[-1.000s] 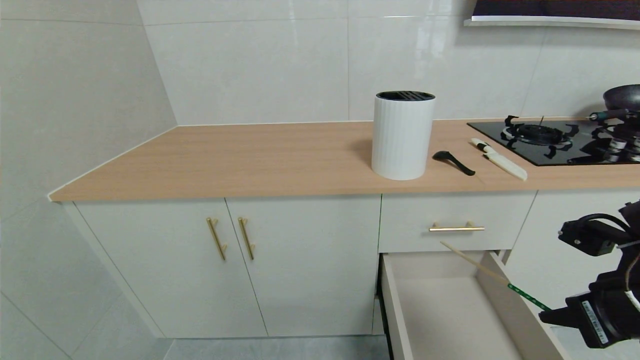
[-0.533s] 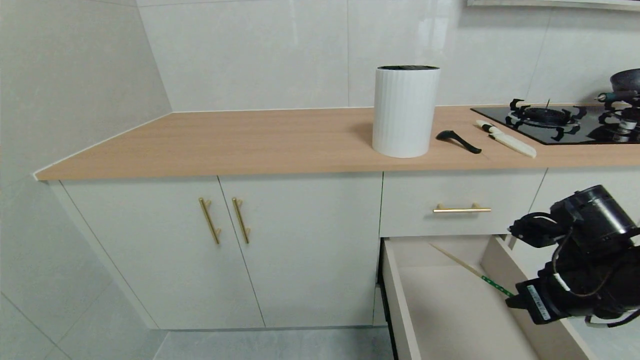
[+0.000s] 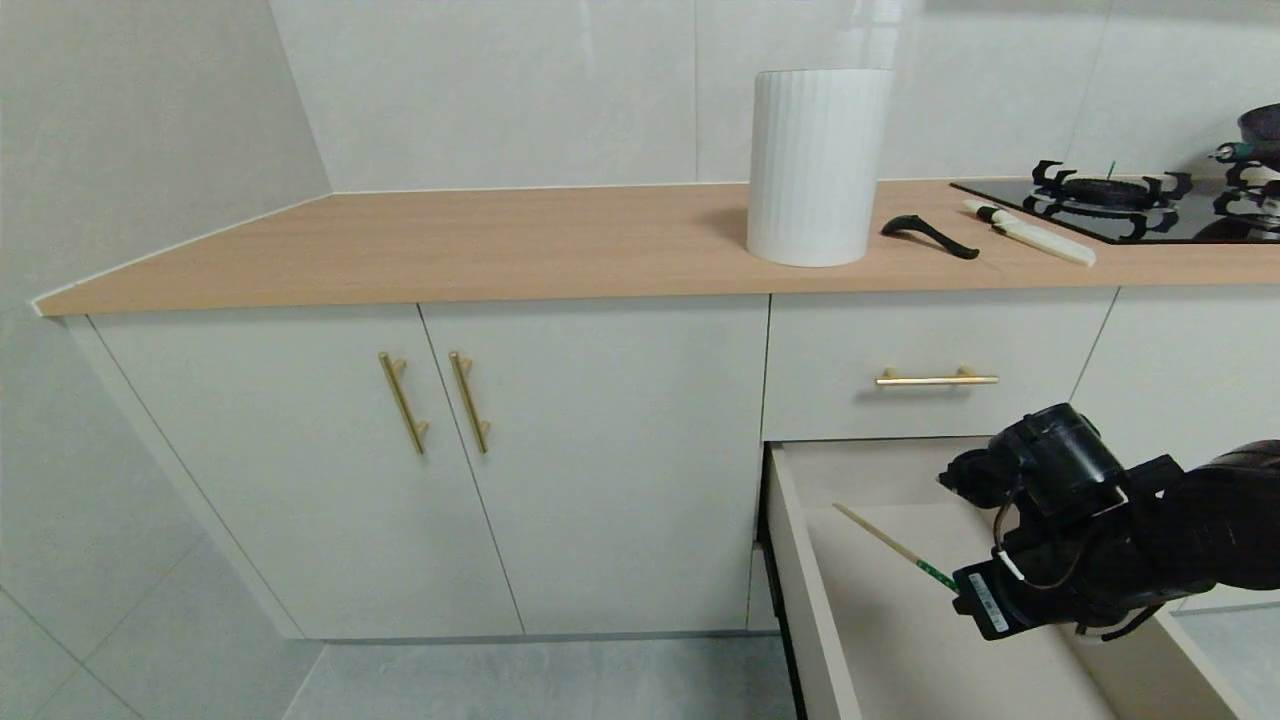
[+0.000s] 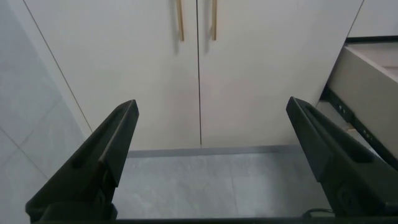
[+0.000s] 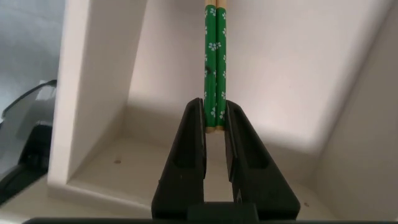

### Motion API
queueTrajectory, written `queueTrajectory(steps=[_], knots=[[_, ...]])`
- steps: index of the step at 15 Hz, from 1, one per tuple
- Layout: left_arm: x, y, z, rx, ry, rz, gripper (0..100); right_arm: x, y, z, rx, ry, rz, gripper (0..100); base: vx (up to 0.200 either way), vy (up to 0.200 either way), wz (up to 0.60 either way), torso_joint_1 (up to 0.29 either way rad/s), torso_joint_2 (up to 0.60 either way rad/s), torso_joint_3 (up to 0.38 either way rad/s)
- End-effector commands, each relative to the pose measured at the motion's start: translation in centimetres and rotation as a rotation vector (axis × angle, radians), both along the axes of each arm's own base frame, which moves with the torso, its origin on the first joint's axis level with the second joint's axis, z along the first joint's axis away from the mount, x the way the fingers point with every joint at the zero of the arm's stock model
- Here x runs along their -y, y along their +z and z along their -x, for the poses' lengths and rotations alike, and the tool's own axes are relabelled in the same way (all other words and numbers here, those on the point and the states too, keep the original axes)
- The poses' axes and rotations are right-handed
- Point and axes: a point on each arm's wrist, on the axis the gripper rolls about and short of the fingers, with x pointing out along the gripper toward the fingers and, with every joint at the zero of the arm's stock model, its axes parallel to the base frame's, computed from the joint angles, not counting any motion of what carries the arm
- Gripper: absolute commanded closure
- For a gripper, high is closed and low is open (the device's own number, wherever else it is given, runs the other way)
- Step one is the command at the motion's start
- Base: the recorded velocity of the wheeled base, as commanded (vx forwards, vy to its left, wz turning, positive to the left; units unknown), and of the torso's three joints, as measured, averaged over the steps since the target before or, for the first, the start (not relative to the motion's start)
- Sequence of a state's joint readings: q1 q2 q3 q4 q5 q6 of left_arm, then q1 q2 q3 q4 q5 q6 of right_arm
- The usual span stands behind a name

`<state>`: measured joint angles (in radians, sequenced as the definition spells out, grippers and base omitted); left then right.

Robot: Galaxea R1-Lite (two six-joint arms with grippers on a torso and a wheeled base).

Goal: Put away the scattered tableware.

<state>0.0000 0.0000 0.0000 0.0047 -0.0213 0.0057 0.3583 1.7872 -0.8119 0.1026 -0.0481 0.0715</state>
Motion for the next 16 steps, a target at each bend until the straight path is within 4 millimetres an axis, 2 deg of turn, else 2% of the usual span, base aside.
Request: queueTrajectory(steps=[1,4,10,16], knots=[[0.0,0.0,0.0,0.0,0.0,0.0,0,0.0,-0.5,-0.2,-0.018,-0.003,0.006,100,0.0,0.0,0.0,0.0,0.0,0.0],[0.0,0.0,0.0,0.0,0.0,0.0,0,-0.2,-0.9,-0.6,-0.015,-0.003,0.006,100,0.0,0.0,0.0,0.0,0.0,0.0],[0.0,0.0,0.0,0.0,0.0,0.0,0,-1.0,-6.6,-3.7,-0.08,-0.038,0.094,100,0.0,0.0,0.0,-0.011,0.08,0.065],[0.0,0.0,0.0,0.0,0.0,0.0,0,-1.5,-10.1,-5.8,-0.11,-0.048,0.102,100,0.0,0.0,0.0,0.0,0.0,0.0]])
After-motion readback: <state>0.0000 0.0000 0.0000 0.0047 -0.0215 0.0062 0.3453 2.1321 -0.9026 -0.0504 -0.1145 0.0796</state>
